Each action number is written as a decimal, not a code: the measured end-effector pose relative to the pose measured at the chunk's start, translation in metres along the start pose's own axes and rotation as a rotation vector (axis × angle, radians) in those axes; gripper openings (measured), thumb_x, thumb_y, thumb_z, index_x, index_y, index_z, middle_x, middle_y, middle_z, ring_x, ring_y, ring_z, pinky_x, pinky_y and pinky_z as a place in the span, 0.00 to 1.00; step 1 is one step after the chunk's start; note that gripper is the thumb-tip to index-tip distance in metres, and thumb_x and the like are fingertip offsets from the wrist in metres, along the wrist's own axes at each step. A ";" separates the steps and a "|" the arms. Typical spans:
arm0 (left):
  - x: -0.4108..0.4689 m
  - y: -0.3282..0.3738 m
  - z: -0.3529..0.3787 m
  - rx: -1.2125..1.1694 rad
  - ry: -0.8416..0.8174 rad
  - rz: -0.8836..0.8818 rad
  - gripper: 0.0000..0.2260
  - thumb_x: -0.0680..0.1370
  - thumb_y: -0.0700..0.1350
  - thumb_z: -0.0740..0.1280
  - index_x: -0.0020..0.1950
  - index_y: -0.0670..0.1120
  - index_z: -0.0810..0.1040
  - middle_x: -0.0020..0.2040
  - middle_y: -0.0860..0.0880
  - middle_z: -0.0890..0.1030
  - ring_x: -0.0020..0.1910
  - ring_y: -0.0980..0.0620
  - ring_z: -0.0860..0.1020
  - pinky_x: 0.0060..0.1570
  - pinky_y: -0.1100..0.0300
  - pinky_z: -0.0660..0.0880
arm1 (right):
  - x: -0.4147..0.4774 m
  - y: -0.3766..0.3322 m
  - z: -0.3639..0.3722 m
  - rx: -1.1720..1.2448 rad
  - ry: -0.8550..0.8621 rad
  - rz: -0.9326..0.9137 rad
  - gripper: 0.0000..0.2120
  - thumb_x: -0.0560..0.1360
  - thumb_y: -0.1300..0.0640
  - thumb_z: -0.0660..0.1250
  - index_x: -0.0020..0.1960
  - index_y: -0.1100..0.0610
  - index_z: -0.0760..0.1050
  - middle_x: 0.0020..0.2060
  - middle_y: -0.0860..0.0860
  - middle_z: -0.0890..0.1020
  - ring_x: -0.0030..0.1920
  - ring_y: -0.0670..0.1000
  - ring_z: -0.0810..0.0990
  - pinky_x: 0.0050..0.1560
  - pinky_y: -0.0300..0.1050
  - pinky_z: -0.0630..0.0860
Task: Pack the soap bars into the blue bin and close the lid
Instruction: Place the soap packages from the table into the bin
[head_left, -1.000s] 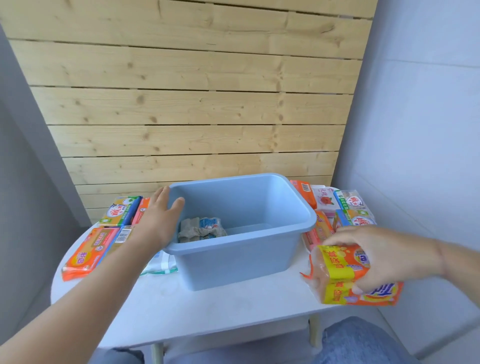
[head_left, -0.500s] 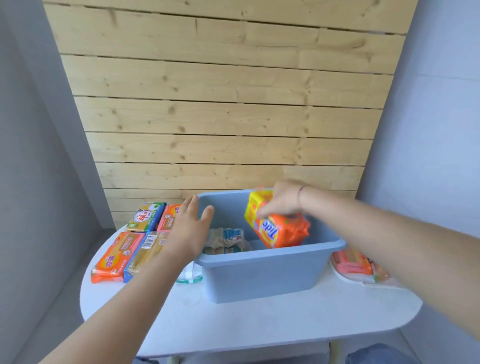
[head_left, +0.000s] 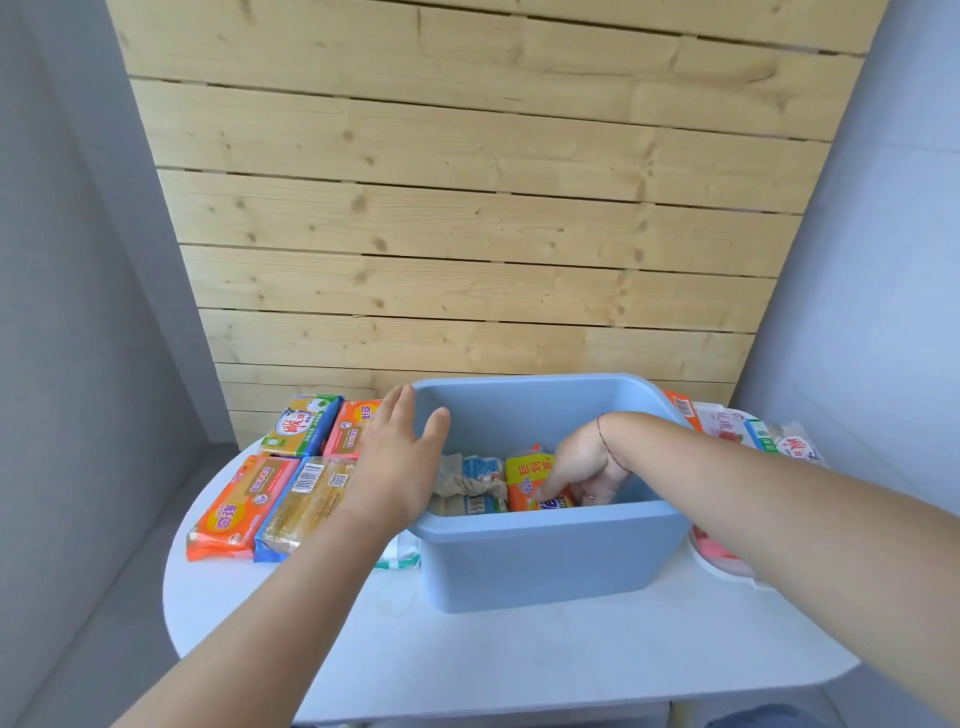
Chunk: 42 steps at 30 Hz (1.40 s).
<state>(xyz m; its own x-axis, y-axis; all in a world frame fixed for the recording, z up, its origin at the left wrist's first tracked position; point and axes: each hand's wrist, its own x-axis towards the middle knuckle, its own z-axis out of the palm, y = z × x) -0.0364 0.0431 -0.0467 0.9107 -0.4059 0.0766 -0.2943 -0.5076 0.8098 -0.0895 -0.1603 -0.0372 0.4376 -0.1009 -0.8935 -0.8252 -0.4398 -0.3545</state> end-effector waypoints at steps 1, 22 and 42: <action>0.001 0.000 0.000 0.004 0.000 0.001 0.27 0.80 0.56 0.53 0.77 0.52 0.52 0.78 0.55 0.51 0.77 0.53 0.52 0.72 0.54 0.53 | 0.002 0.002 0.000 0.012 -0.001 -0.011 0.09 0.81 0.62 0.56 0.56 0.62 0.73 0.56 0.60 0.78 0.56 0.58 0.77 0.71 0.58 0.63; 0.011 -0.010 0.000 0.021 0.011 0.012 0.26 0.79 0.55 0.56 0.76 0.52 0.57 0.78 0.54 0.55 0.76 0.52 0.55 0.73 0.52 0.52 | -0.146 0.156 -0.077 -0.227 0.913 -0.435 0.23 0.71 0.53 0.72 0.64 0.55 0.72 0.60 0.51 0.78 0.61 0.51 0.77 0.61 0.43 0.72; 0.008 -0.002 -0.002 0.164 -0.021 0.008 0.28 0.79 0.54 0.56 0.77 0.49 0.52 0.79 0.53 0.51 0.76 0.47 0.57 0.71 0.50 0.57 | -0.053 0.220 -0.060 0.121 1.028 0.163 0.32 0.64 0.50 0.74 0.64 0.59 0.68 0.53 0.56 0.78 0.48 0.57 0.78 0.42 0.43 0.72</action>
<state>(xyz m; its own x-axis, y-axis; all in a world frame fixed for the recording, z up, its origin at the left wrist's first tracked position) -0.0281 0.0419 -0.0467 0.9022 -0.4256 0.0694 -0.3468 -0.6206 0.7032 -0.2727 -0.3055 -0.0513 0.3639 -0.8858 -0.2881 -0.9069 -0.2664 -0.3264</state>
